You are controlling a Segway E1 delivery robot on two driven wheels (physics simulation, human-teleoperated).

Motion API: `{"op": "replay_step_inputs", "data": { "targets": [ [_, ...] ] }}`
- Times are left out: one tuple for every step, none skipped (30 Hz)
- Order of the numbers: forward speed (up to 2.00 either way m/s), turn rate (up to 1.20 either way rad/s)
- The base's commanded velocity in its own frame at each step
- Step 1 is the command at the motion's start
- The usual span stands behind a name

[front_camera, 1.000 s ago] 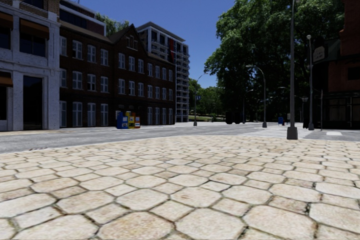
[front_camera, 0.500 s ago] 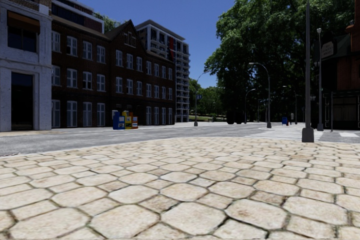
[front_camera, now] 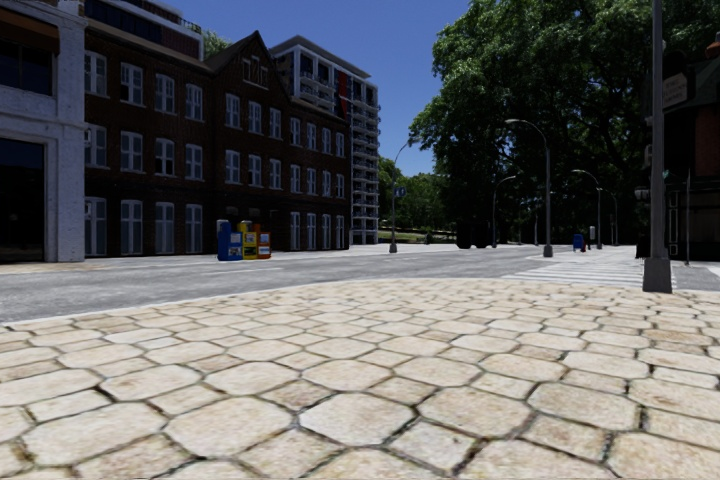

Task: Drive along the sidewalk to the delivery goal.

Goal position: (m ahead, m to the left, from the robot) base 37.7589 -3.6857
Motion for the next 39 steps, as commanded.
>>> {"op": "replay_step_inputs", "data": {
  "targets": [
    [1.90,0.00],
    [1.90,0.00],
    [1.90,0.00],
    [1.90,0.00],
    [1.90,0.00],
    [1.90,0.00],
    [1.90,0.00],
    [1.90,0.00],
    [1.89,0.00],
    [1.87,0.00],
    [1.86,0.00],
    [1.85,0.00],
    [1.85,0.00],
    [1.85,0.00],
    [1.85,0.00],
    [1.85,0.00],
    [1.85,-0.66],
    [1.85,-0.94],
    [1.85,-1.12],
    [1.85,-1.17],
    [1.85,-1.18],
    [1.85,-1.18],
    [1.85,-1.18],
    [1.85,-1.18],
    [1.85,-1.19],
    [1.85,-1.19],
    [1.85,-1.19],
    [1.85,-1.19],
    [1.85,-1.19],
    [1.85,-1.19],
    [1.85,-1.19],
    [1.85,-1.17],
    [1.85,-1.17],
    [1.85,-0.67],
    [1.85,-0.15],
    [1.85,-0.04],
    [1.85,-0.02],
    [1.85,-0.01],
    [1.85,-0.01]
  ]
}}
